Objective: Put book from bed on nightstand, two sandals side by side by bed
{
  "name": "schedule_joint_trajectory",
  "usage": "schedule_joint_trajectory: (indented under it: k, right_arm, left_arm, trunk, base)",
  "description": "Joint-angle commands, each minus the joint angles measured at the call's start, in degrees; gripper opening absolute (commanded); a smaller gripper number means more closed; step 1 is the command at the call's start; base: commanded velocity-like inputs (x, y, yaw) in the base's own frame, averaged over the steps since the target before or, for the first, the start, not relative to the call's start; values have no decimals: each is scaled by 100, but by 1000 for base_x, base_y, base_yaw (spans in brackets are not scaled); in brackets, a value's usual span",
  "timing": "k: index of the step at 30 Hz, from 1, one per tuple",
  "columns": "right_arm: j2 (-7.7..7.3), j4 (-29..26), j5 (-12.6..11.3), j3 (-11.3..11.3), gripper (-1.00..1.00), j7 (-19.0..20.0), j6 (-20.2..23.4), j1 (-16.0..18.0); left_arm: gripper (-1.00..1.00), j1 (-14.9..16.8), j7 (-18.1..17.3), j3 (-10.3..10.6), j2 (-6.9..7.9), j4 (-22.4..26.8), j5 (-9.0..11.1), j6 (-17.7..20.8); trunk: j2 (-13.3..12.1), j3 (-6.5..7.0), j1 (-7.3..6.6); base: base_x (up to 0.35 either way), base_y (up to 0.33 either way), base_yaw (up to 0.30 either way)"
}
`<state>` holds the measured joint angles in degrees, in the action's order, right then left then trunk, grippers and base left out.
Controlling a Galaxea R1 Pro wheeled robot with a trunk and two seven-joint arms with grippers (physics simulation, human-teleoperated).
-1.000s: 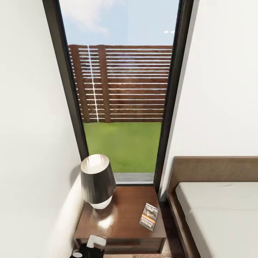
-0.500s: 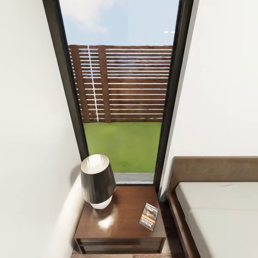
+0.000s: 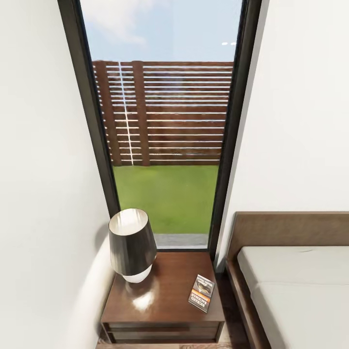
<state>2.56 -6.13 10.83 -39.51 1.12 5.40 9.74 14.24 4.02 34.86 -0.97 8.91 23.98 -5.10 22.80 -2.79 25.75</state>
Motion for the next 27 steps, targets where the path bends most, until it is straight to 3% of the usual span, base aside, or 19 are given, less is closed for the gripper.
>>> schedule_joint_trajectory:
  k: [1, 12, 27]
  right_arm:
    - [6, -20, 60, -48, 100, 12, 40, 2]
    - [5, -20, 59, -48, 100, 11, 40, 2]
    - [5, -20, 58, -48, 100, 11, 40, 2]
  left_arm:
    - [100, -17, 26, 49, 2, -3, 46, -22]
    - [100, -317, 29, 45, 17, -3, 46, -33]
    - [100, -390, 21, 54, 21, -3, 35, -29]
  trunk:
    - [12, -13, 3]
    - [12, -13, 3]
    - [12, -13, 3]
  base:
    - [0, 0, 0]
    - [0, 0, 0]
    - [0, 0, 0]
